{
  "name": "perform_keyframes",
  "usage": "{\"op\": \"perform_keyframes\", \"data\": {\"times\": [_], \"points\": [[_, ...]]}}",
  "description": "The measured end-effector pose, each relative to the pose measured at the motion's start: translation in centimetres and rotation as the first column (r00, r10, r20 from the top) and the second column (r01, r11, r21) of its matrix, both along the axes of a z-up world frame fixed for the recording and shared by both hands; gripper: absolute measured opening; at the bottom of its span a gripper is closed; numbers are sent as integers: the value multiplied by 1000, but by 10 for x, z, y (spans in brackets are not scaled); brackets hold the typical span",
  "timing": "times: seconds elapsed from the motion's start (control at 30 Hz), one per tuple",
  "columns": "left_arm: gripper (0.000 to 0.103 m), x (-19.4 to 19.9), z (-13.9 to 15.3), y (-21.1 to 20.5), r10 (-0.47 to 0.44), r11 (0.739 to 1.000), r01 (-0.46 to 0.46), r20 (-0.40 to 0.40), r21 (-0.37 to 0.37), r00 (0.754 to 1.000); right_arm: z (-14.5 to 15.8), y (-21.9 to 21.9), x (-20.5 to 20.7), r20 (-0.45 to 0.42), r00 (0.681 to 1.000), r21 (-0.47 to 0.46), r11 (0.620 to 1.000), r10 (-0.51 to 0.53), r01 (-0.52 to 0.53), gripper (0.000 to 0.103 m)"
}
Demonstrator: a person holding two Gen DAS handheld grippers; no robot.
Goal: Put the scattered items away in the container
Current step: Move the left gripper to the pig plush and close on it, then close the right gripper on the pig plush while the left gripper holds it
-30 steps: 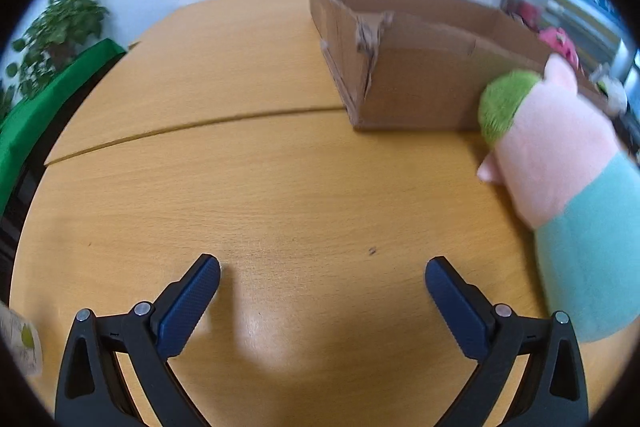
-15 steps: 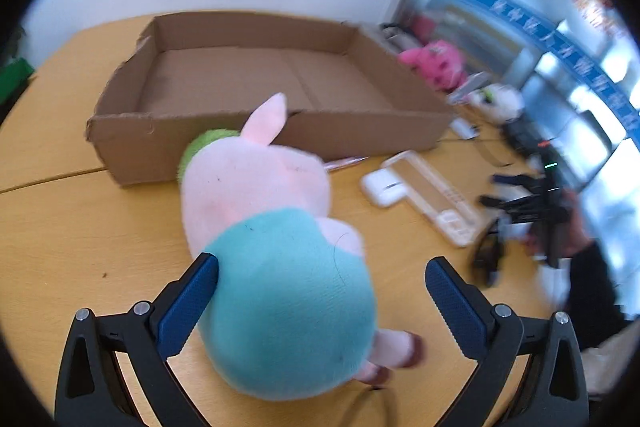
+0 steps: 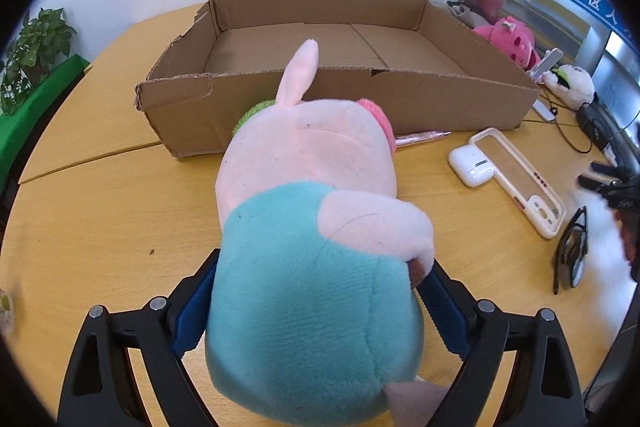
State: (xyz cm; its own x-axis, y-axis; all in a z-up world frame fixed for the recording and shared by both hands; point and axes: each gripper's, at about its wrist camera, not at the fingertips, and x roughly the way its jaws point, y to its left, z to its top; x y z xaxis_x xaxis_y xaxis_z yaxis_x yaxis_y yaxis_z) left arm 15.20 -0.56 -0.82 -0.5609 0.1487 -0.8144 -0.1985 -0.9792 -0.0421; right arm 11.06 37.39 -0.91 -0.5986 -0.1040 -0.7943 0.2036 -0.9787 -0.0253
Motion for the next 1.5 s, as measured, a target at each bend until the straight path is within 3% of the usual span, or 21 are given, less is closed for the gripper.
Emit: {"op": "perform_keyframes", "data": {"times": [0.07,0.17,0.3,0.47,0.63,0.77,0.9,1.0,1.3,1.5], "points": [[92,-2,-4,-1,24,1000,-24,8,0,1000,24,-5,5,-52,999,-26,1000,-5,4,103],[92,-1,-6,-2,36,999,-36,2,3,999,63,-27,6,-107,994,-158,987,16,-33,103],[91,3,-7,-4,43,999,-43,-7,10,999,82,-99,-9,-96,983,-279,944,156,-177,103],[91,5,-7,-10,45,998,-45,-7,38,999,56,-226,-32,6,921,-409,841,390,-354,100],[87,7,-6,-17,40,997,-40,-7,66,999,5,-294,-56,186,860,-534,783,476,-318,92],[84,5,-5,-32,47,989,-48,15,138,999,-8,-311,-63,230,834,-604,745,501,-281,92],[79,6,-2,-37,36,985,-39,22,166,999,-14,-319,-63,242,816,-629,725,525,-280,91],[76,6,1,-44,29,975,-38,41,218,999,-7,-320,-58,224,806,-655,696,549,-292,79],[75,15,54,-48,10,973,5,-64,229,998,50,-318,-39,79,824,-623,673,561,-399,69],[75,-2,111,-40,-47,976,88,-200,199,979,117,-305,-42,-84,851,-584,666,518,-463,67]]}}
